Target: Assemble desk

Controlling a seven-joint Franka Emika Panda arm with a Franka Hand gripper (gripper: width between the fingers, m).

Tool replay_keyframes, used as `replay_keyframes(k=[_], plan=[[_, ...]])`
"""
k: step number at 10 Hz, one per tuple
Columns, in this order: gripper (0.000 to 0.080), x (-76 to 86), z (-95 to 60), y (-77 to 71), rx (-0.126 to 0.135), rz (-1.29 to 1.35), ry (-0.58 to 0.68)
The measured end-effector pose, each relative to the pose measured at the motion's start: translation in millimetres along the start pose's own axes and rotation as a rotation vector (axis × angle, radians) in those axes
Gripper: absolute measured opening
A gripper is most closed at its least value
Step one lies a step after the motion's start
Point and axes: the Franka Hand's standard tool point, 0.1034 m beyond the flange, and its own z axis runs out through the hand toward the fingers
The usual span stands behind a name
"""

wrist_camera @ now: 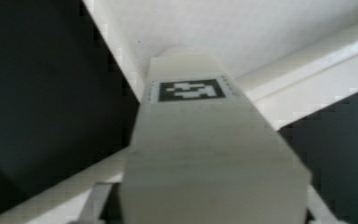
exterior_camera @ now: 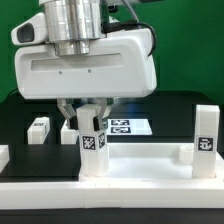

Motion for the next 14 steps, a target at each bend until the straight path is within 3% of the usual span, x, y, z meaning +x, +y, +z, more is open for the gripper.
replay_keyframes(k=[3, 6, 9, 12, 13, 14], plan=[[0.0288, -6.0, -1.7, 0.8, -0.011, 0.508, -0.058], [0.0288, -6.2, 0.8, 6.2, 0.042, 0.962, -0.120], [0.0288, -6.9, 0.6, 4.6, 0.030, 1.172, -0.125], [0.0288, -6.9, 0.8, 5.0, 0.027, 1.197, -0.125], [0.0484, -6.9, 0.8, 4.9, 0.027, 1.196, -0.125], [0.0594, -6.9, 0.7, 4.6, 0.030, 1.151, -0.124]])
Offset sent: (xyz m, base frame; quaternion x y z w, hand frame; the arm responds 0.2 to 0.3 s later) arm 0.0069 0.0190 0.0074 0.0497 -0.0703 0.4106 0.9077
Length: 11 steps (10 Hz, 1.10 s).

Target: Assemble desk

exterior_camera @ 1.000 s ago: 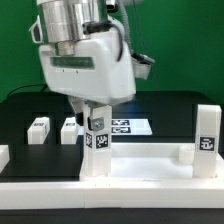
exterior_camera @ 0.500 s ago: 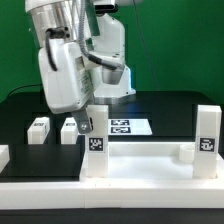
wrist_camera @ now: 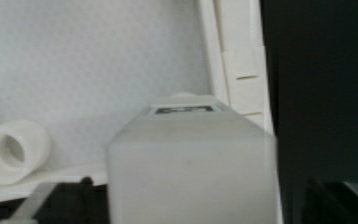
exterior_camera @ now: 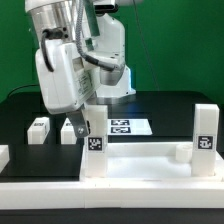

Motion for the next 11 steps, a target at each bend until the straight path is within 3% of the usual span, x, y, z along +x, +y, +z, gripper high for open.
replay_keyframes(k=[2, 4, 5, 9, 11], plan=[[0.0632, -11.3, -12.1, 0.1, 0.012, -0.044, -0.009], [0.0648, -32.9, -51.7, -0.8, 0.033, -0.034, -0.049], [0.0648, -38.0, -55.3, -1.2, 0.029, -0.010, -0.057], [0.0648, -42.4, -49.4, 1.7, 0.020, -0.018, -0.051], [0.0648, -82.5, -37.3, 28.3, -0.012, -0.051, -0.049]])
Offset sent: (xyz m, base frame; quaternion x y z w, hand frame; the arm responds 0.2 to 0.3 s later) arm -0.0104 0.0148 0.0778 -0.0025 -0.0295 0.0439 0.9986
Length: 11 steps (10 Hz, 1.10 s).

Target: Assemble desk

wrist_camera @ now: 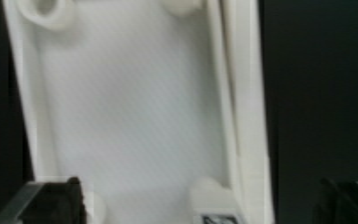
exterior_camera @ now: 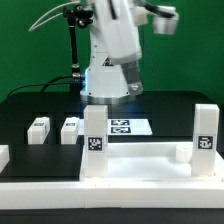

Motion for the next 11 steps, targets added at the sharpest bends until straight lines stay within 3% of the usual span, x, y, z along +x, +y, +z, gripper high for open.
replay_keyframes(k=[2, 6, 7, 8, 9, 10, 11], plan=[[0.0648, -9.4, 11.3, 30.4, -0.027, -0.012, 0.004], [0.0648, -8.6, 11.9, 26.8, -0.024, -0.016, 0.007], [0.0648, -8.8, 13.6, 26.9, -0.014, -0.015, 0.010], [0.0648, -6.1, 24.3, 40.4, 0.025, -0.010, 0.029], [0.0648, 1.1, 37.4, 68.2, 0.038, -0.011, 0.053], [0.0648, 12.9, 52.7, 88.4, 0.083, -0.022, 0.098], [0.0648, 21.9, 78.0, 110.8, 0.102, -0.035, 0.149]])
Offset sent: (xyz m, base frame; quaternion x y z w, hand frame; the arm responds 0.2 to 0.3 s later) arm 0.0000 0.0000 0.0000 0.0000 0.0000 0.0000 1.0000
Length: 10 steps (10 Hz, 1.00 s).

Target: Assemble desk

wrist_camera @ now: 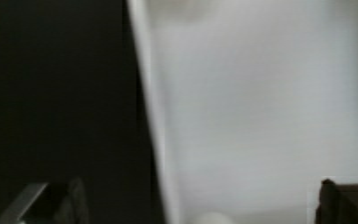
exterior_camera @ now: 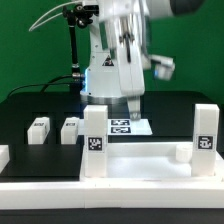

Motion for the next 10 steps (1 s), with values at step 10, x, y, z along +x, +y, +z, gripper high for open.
replay_keyframes(k=[10], plan=[[0.0456, -27.6, 57.9, -1.3, -0.153, -0.039, -0.057]])
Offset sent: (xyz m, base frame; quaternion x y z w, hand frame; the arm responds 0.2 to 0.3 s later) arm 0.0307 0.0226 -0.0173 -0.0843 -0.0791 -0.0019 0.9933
